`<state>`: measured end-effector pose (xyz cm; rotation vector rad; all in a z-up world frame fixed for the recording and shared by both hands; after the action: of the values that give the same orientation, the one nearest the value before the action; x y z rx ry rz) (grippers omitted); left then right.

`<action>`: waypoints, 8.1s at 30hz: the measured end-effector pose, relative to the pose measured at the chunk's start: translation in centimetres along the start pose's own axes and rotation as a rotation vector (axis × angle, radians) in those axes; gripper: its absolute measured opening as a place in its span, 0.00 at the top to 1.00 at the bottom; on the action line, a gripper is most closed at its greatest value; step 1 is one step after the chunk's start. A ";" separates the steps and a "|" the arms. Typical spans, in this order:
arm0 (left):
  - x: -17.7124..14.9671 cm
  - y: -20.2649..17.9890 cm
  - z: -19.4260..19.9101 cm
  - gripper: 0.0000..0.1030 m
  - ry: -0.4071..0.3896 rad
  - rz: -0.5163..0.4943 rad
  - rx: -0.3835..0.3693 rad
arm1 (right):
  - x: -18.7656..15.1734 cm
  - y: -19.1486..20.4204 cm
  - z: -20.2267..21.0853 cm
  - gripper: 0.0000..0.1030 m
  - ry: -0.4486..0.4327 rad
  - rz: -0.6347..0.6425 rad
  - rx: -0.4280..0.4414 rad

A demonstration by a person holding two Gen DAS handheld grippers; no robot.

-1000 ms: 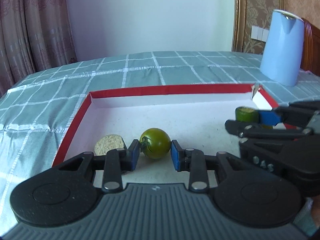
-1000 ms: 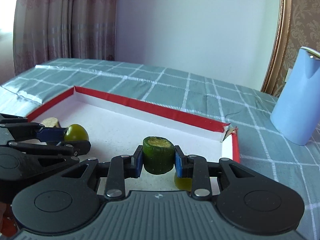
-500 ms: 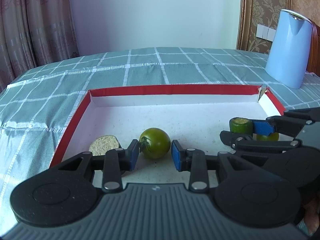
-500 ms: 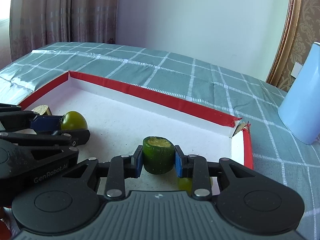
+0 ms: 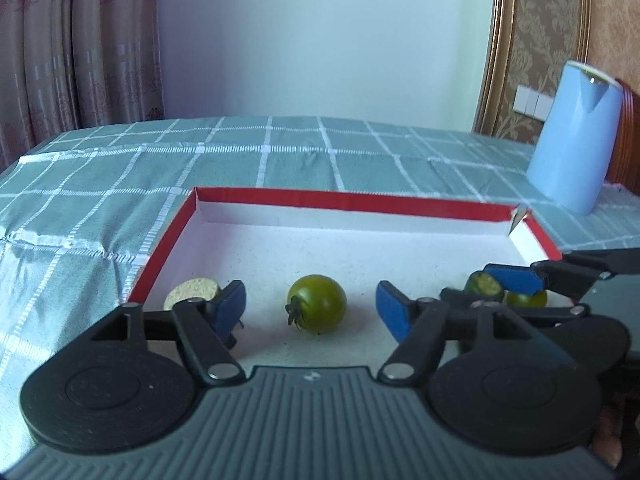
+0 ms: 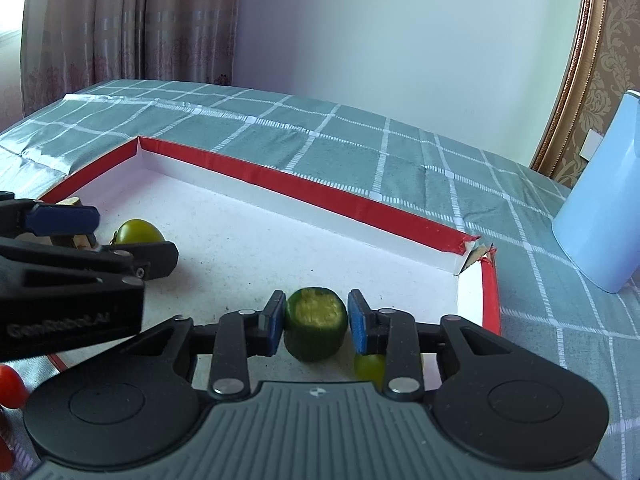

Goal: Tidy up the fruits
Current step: 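Lower both held pieces into the red box and open both tools, then move the left tool to the brown kiwi and close on it, then grasp a dark bark-skinned cylinder with the right tool while the left tool holds the kiwi, then carry the dark cylinder over the red box with the right tool while the left holds the kiwi, then lower the kiwi and dark cylinder into the red box and open both tools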

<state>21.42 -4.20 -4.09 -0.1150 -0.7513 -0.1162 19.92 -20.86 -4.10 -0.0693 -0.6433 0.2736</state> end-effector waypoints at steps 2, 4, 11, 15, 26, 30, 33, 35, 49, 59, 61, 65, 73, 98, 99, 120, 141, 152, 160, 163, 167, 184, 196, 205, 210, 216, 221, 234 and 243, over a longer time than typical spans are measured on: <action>-0.1 0.0 0.6 0.28 -0.029 -0.003 0.003 | -0.1 -0.2 0.3 0.46 -0.014 -0.011 0.014; -0.2 0.0 1.4 0.26 -0.052 -0.002 -0.008 | -0.1 -0.5 0.7 0.38 -0.027 -0.023 0.015; -1.9 1.5 4.9 0.23 -0.141 0.038 -0.012 | -1.2 -2.2 2.8 0.38 -0.083 -0.082 0.022; -3.8 3.1 6.5 0.17 -0.166 0.046 0.015 | -2.4 -3.8 5.0 0.38 -0.129 -0.167 0.076; -10.9 7.4 10.5 0.16 -0.119 0.123 -0.035 | -8.5 -6.2 8.2 0.37 -0.183 -0.324 0.146; -11.6 6.9 11.2 0.17 -0.129 0.081 0.010 | -9.1 -6.5 8.6 0.37 -0.202 -0.352 0.160; -11.6 6.3 10.4 0.27 -0.088 0.044 0.057 | -9.4 -6.4 8.7 0.36 -0.200 -0.345 0.140; -11.6 6.1 10.0 0.27 -0.077 0.034 0.069 | -9.5 -6.1 8.7 0.36 -0.198 -0.333 0.137; -12.1 5.2 10.1 0.30 -0.025 -0.080 -0.054 | -9.6 -5.6 9.0 0.32 -0.206 -0.305 0.132; -12.3 7.0 10.2 0.28 0.026 -0.130 -0.015 | -9.5 -5.4 8.9 0.32 -0.200 -0.303 0.148; -12.5 6.5 9.7 0.28 0.034 -0.151 -0.017 | -9.5 -5.4 8.8 0.32 -0.197 -0.300 0.145; -12.6 4.8 8.6 0.29 0.056 -0.196 -0.009 | -9.6 -5.3 8.8 0.32 -0.195 -0.295 0.146; -12.0 3.1 8.0 0.68 0.034 -0.228 -0.031 | -9.8 -5.4 9.2 0.32 -0.207 -0.300 0.146; -12.5 4.3 8.6 0.78 -0.002 -0.188 -0.049 | -14.3 -6.5 10.3 0.32 -0.154 -0.241 0.095; -12.5 4.3 8.6 0.78 -0.003 -0.187 -0.050 | -14.2 -6.1 10.3 0.32 -0.152 -0.233 0.114; -12.6 4.3 8.7 0.78 -0.004 -0.176 -0.072 | -11.7 2.0 8.7 0.41 -0.140 0.150 0.078; -12.7 4.3 8.8 0.77 -0.001 -0.171 -0.080 | -12.7 0.5 10.1 0.86 -0.184 0.096 0.024; -12.7 4.4 9.0 0.77 -0.007 -0.166 -0.092 | -11.5 1.7 8.6 0.79 -0.144 0.210 -0.034; -12.7 4.4 8.9 0.77 -0.005 -0.166 -0.097 | -10.9 3.1 7.4 0.61 -0.151 0.292 -0.103; -12.7 4.3 9.0 0.77 -0.006 -0.167 -0.097 | -10.7 3.0 7.1 0.59 -0.161 0.329 -0.126; -12.7 4.3 9.1 0.77 -0.012 -0.165 -0.099 | -10.9 2.6 7.4 0.64 -0.167 0.289 -0.090; -12.2 5.3 9.9 0.81 -0.045 -0.096 -0.130 | -10.0 0.4 11.1 0.64 -0.297 0.168 -0.061; -9.5 7.2 10.9 0.94 -0.046 -0.052 -0.137 | -4.9 -0.3 9.1 0.64 -0.284 0.128 -0.057; -11.5 6.0 11.5 0.50 -0.076 -0.080 -0.172 | -5.3 -1.0 7.8 0.64 -0.257 0.097 -0.031; -12.1 5.7 9.3 0.67 0.009 -0.108 -0.129 | -5.3 -0.9 7.8 0.64 -0.257 0.102 -0.029; -12.3 5.4 8.6 0.79 0.023 -0.133 -0.105 | -5.3 -1.0 7.8 0.64 -0.256 0.102 -0.029; -12.2 5.2 8.9 0.79 0.000 -0.147 -0.070 | -5.2 -1.0 7.9 0.64 -0.262 0.099 -0.030; -5.2 4.0 8.6 0.79 -0.077 -0.103 -0.088 | -3.2 -1.5 5.6 0.64 -0.174 0.053 0.017; -2.8 1.7 3.6 0.79 0.005 -0.154 -0.033 | -2.5 -1.6 3.2 0.64 -0.101 0.023 0.067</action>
<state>17.17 -1.86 -3.50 -0.0883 -0.7530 -0.2758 16.45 -23.14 -2.77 0.0013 -0.7333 0.3223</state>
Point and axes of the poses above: each gripper's, at about its wrist camera, not at the fingertips, and z roughly against the way its jaws point, y to its left, x to its top, the point moved 7 cm from there along -z, roughly the way its jaws point, and after that the axes turned 13 degrees about y, right-handed, at the moved point
